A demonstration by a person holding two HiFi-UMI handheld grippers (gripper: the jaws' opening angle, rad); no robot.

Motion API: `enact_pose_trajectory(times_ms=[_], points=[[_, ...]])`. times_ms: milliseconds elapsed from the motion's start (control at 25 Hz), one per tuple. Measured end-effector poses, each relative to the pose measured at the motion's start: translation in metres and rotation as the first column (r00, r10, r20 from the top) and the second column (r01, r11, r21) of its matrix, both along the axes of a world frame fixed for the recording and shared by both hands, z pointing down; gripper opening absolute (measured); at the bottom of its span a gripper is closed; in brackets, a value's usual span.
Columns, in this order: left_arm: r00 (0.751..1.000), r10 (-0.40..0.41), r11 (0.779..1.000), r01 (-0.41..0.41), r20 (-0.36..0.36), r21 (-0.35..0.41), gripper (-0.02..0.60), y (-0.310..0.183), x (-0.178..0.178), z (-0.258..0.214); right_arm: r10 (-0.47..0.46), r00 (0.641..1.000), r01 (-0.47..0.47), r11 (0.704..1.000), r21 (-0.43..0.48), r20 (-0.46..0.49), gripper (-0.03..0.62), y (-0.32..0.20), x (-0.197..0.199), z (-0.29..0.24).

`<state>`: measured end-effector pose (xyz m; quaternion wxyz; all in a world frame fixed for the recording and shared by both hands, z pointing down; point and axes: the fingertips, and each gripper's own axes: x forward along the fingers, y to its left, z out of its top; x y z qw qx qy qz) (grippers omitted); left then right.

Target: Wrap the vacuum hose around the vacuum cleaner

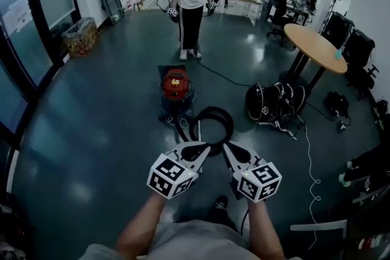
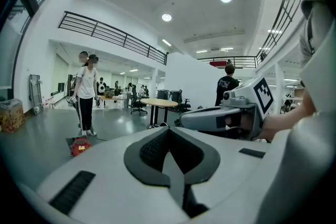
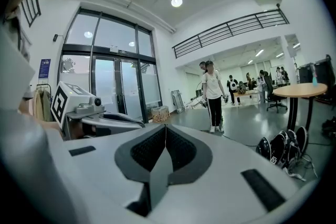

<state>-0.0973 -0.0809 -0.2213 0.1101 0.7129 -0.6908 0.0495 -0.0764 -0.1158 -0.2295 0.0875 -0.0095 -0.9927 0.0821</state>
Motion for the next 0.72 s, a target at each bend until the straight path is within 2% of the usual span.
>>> enact_pose_trajectory(times_ms=[400,720], points=[[0.999,-0.02,0.997,0.018,0.026,0.069,0.006,0.006,0.004,-0.04,-0.024,0.997,0.02,0.998,0.054,0.068,0.003,0.006,0.006,-0.044],[0.999,-0.014,0.997,0.011,0.044,0.074,0.006,0.005,0.009,-0.045,-0.016,0.996,0.011,0.998,0.062,0.083,0.003,0.009,0.009,-0.051]])
